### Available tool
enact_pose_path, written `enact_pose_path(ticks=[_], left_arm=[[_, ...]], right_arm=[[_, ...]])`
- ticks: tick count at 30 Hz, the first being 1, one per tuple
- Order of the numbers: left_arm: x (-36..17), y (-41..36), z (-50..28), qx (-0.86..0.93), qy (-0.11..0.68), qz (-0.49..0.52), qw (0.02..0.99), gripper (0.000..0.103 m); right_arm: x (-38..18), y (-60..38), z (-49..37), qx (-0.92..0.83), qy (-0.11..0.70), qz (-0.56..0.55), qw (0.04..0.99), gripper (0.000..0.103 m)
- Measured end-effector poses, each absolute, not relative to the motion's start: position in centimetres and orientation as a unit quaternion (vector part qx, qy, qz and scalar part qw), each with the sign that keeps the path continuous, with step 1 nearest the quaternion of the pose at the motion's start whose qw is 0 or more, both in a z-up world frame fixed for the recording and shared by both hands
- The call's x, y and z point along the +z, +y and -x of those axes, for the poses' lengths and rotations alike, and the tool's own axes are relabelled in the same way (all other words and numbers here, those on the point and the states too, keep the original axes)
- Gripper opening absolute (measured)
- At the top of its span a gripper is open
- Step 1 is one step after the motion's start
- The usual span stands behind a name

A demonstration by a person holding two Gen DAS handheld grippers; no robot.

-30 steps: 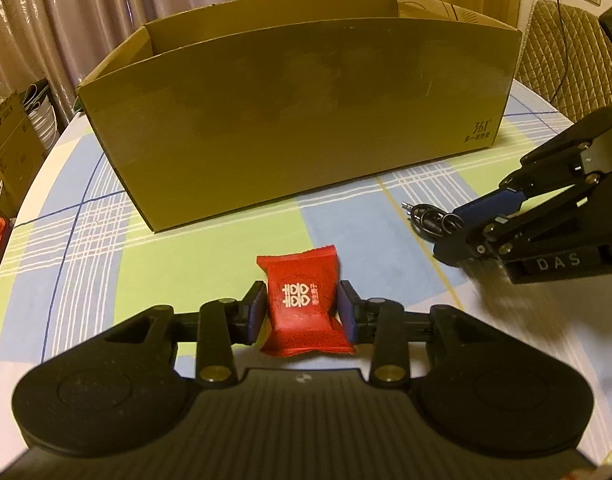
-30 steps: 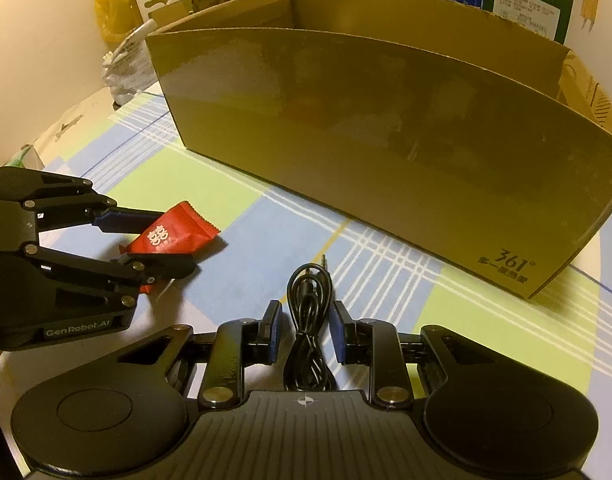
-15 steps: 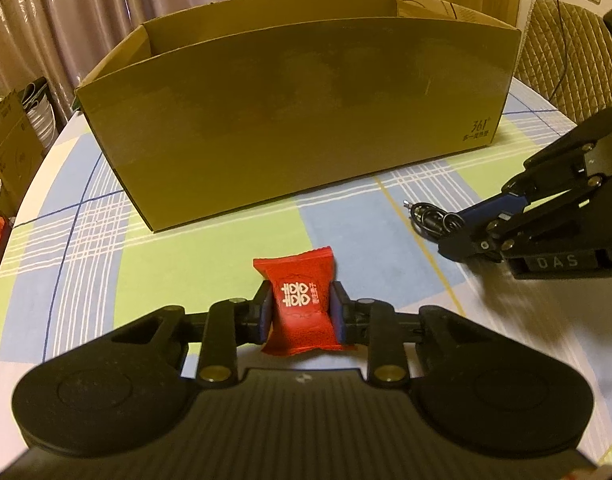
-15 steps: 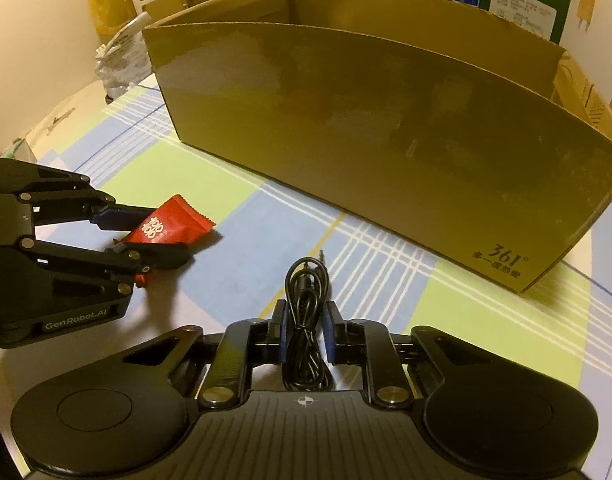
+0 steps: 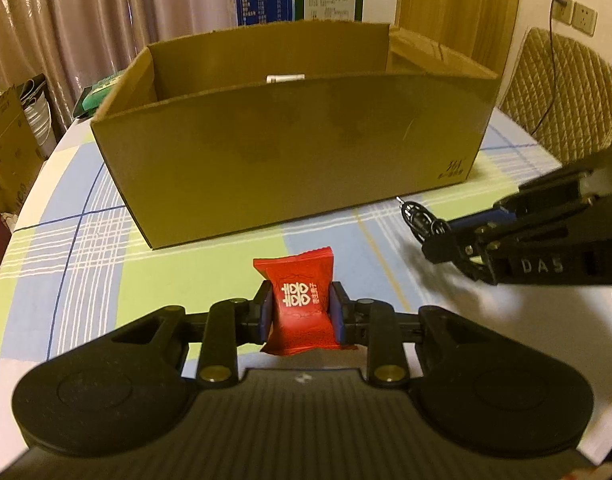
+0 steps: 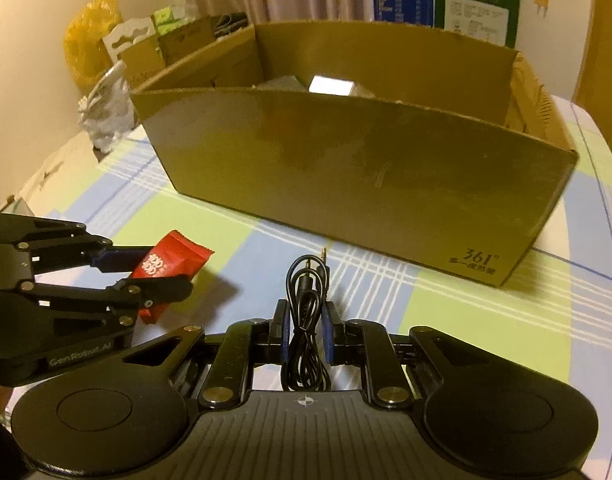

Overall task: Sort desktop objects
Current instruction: 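Carry the red candy packet and black cable over the cardboard box with both tools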

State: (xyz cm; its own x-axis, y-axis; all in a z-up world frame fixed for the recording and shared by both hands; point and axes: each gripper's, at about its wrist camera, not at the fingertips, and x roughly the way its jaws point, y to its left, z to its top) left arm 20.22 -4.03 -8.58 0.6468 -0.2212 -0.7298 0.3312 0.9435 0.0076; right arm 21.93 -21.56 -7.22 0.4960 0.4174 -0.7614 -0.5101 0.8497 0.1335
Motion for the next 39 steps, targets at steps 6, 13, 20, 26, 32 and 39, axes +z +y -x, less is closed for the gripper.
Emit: enact_pose_path(ticks=[6,13,20,26,32,39], left_arm=[[-6.4,-4.4,-18.6,-0.163,0.376,-0.073,0.909,0.024],[-5.0,-4.3,-16.3,-0.166,0.368,-0.051,0.913,0.024],[-3.8,-4.0,-14.3,-0.169,0.362,-0.037,0.916,0.024],[-3.0,-3.5,-13.5,-0.166,0.354,-0.026,0.920,0.024],[-2.3,-3.4,-13.4,-0.167,0.347,-0.023,0.923,0.024],[-2.1,-3.4,-13.6,-0.171,0.347,-0.020,0.922,0.024]], right_arm=[[-4.9,-22.7,-19.3,0.256,0.396,0.027,0.881,0.013],[-2.8,-23.3,-16.0,0.242,0.374,0.010,0.895,0.013],[-2.1,-24.3,-13.9,0.226,0.360,-0.011,0.905,0.013],[-1.9,-24.4,-12.8,0.221,0.352,-0.010,0.909,0.013],[-1.9,-24.0,-12.3,0.217,0.349,0.003,0.911,0.013],[-1.3,-23.9,-12.5,0.208,0.345,0.005,0.915,0.013]])
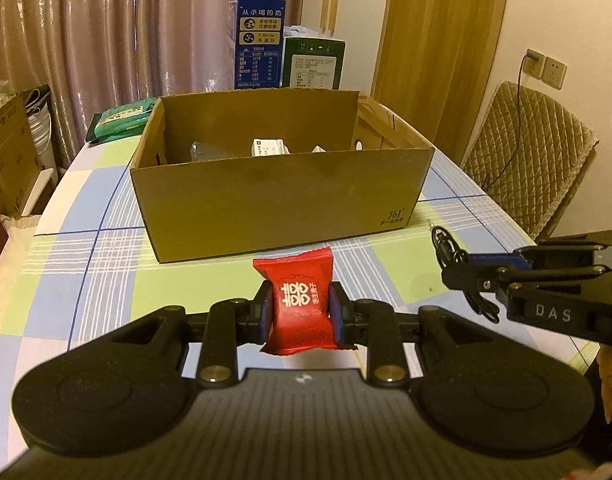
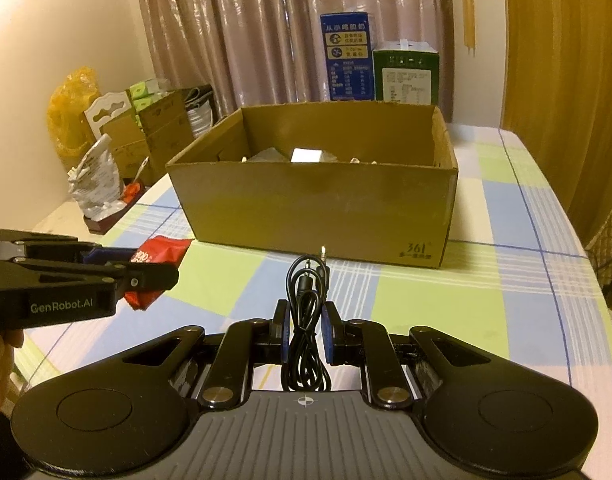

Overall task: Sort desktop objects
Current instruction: 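Carry the red candy packet and black cable over the cardboard box with both tools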

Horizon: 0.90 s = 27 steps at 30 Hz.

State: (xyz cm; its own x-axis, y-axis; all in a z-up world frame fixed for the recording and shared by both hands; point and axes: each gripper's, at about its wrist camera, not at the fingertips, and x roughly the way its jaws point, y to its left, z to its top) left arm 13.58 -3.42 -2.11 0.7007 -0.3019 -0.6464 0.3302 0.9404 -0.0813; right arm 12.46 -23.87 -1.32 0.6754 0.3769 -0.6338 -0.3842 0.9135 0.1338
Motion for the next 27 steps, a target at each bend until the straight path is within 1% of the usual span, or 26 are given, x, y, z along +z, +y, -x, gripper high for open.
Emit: enact_pose_path(ticks=[13,27], left_arm=[[-0.2,-3.1,-15.3,-0.169,0.325,-0.025,0.930,0.023],[1.5,-4.0,-17.2,-0.177,0.310,-0.029,0.934,0.023]], right_arm=[[1.0,-24.8,-13.9,0.171,0.331,0.034,0.928,0.013],[3.4,-25.2,-16.1,0.158,0.310,0.040,0.937,0.013]])
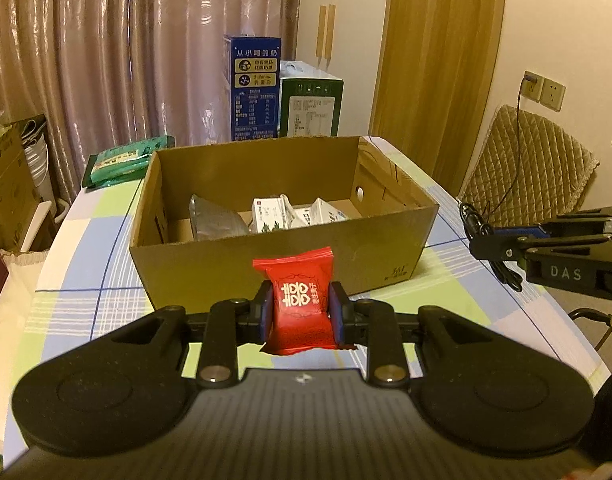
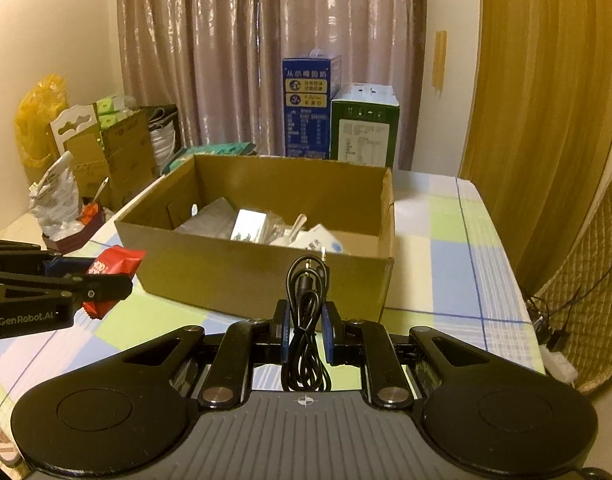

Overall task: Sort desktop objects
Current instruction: 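Carry the red candy packet and black cable over the cardboard box with both tools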

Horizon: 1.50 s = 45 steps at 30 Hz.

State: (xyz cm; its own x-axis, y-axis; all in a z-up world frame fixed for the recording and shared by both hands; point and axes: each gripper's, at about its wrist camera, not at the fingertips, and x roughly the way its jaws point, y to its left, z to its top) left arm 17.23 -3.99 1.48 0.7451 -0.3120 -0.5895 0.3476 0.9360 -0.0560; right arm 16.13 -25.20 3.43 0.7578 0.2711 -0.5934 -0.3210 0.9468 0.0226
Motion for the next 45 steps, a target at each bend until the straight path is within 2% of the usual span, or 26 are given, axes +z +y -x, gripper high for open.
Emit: enact_pose_path(ticks=[20,45], left_arm=[[3.8,-2.7,-23.4,-0.162,0.296,-0.027,0.941,0.023],[2.3,-1.0,-31.6,-0.130,0.324,0.003,0.937,0.023]], right_arm=[[3.5,-24.1,-21.7,0.147,0.285,-0.010,0.947,0.013],[3.4,-21.3,-29.0,0.147,0.291,-0.023,0.945,0.013]])
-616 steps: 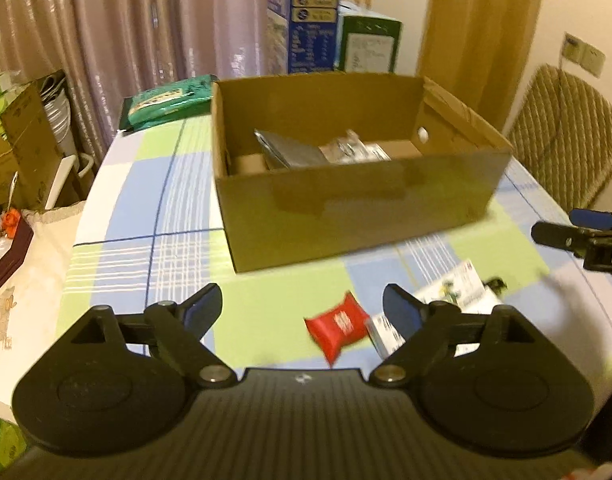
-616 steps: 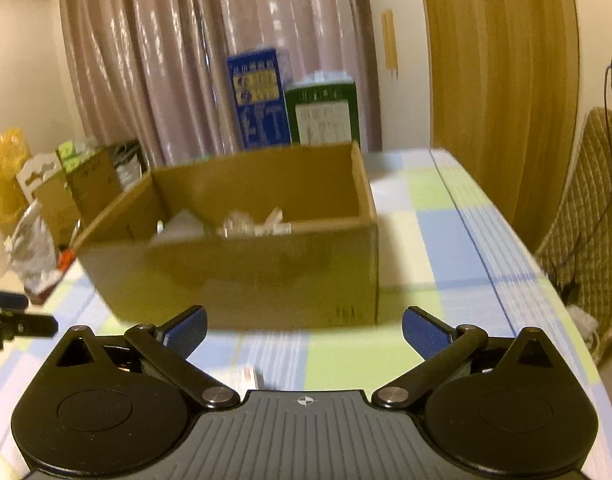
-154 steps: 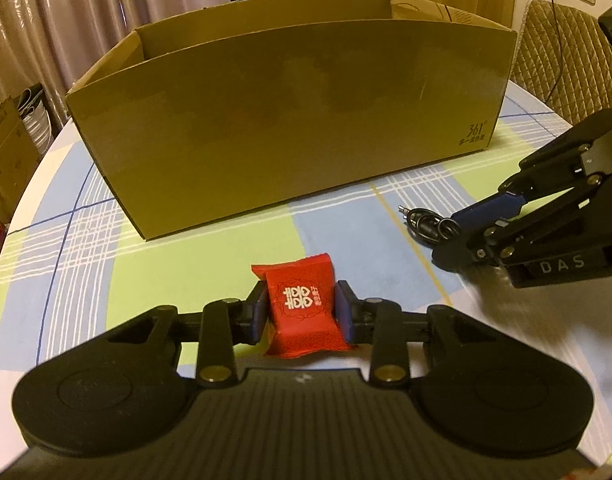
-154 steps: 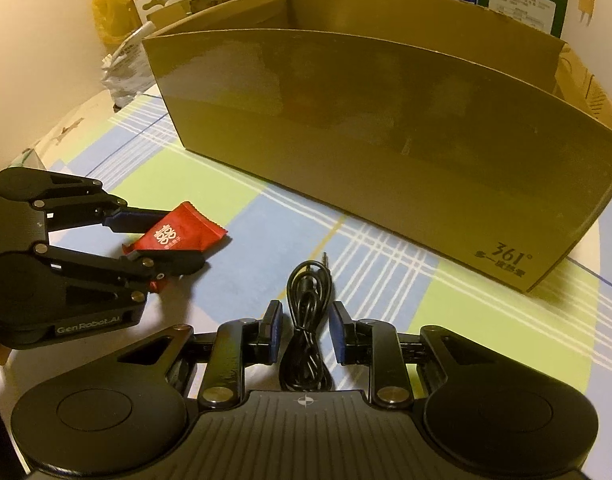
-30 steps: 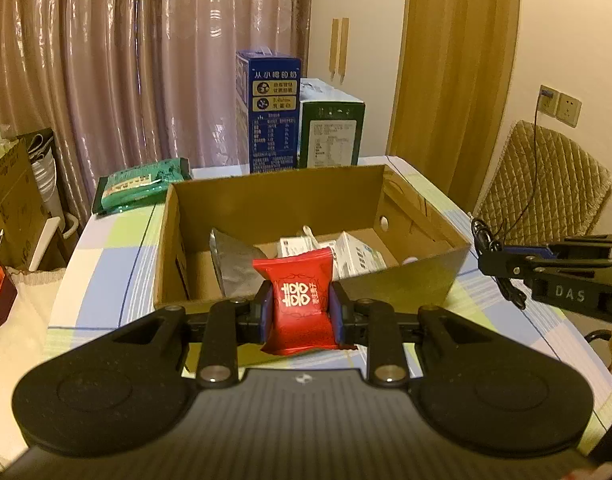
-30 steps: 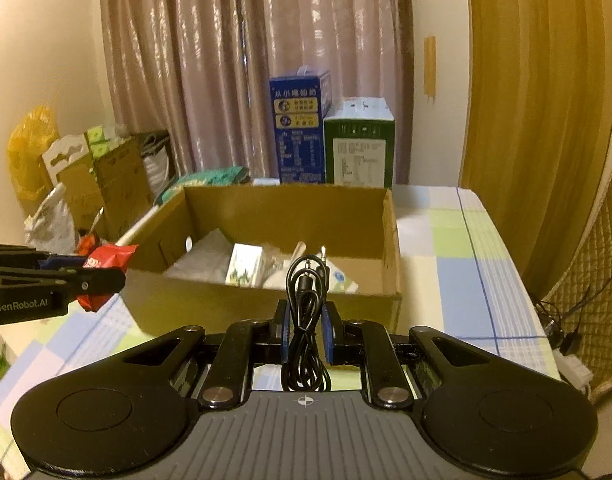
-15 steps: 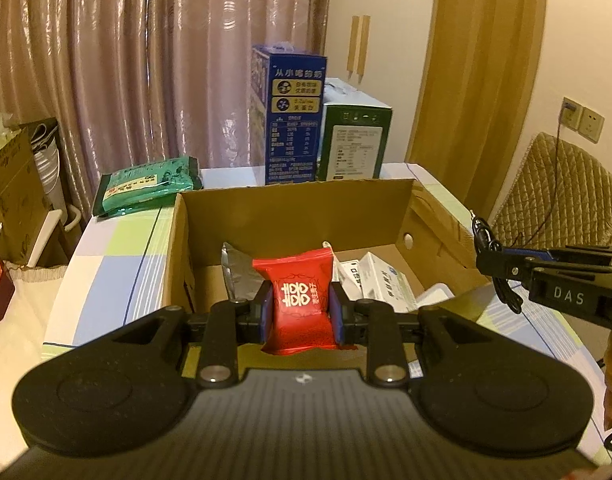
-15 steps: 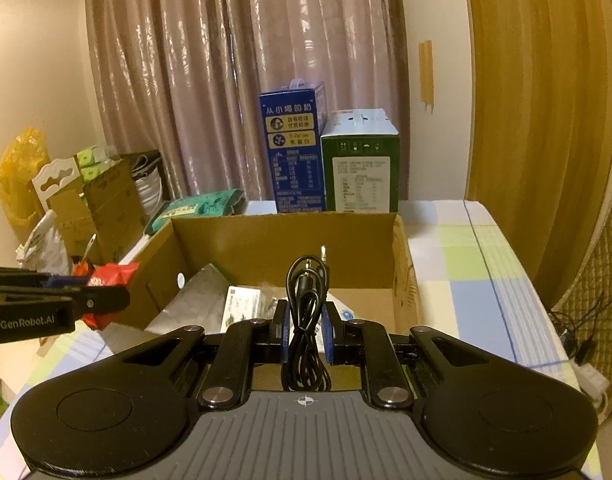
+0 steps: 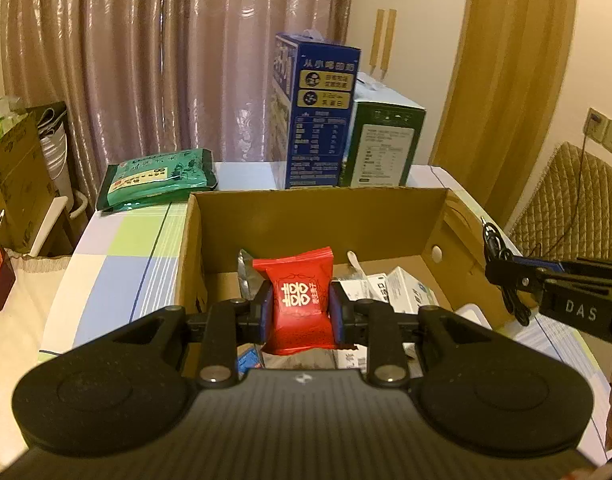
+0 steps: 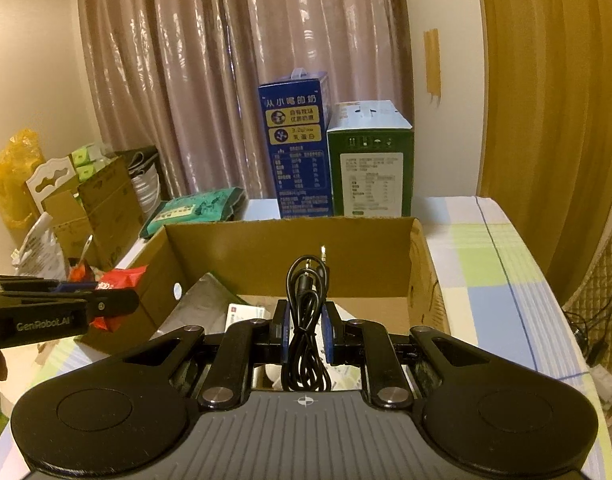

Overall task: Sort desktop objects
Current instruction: 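Carry the red candy packet and black cable over the cardboard box with both tools, then open both tools to drop the candy packet and cable into the box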

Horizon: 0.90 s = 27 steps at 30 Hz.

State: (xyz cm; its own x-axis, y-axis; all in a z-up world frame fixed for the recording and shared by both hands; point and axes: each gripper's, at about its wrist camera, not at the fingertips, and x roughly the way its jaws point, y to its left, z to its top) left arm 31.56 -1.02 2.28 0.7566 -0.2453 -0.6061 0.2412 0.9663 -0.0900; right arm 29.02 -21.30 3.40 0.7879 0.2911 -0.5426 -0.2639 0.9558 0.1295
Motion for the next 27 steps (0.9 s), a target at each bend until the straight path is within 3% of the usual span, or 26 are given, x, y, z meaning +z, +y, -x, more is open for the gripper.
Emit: enact_pose_path(ticks=[25,27], left_arm=[[0.2,-1.2,-36.3,-0.123,0.338,0.021,0.933,0.024],[0.1,-1.3,-36.4,-0.134,0.333,0.026,0.933,0.036]], right_arm=[[1.8,-20.2,-34.2,0.147,0.314,-0.021,0.938,0.013],[1.8,-20.2,-34.4,0.147,0.315,-0.022,0.937,0.013]])
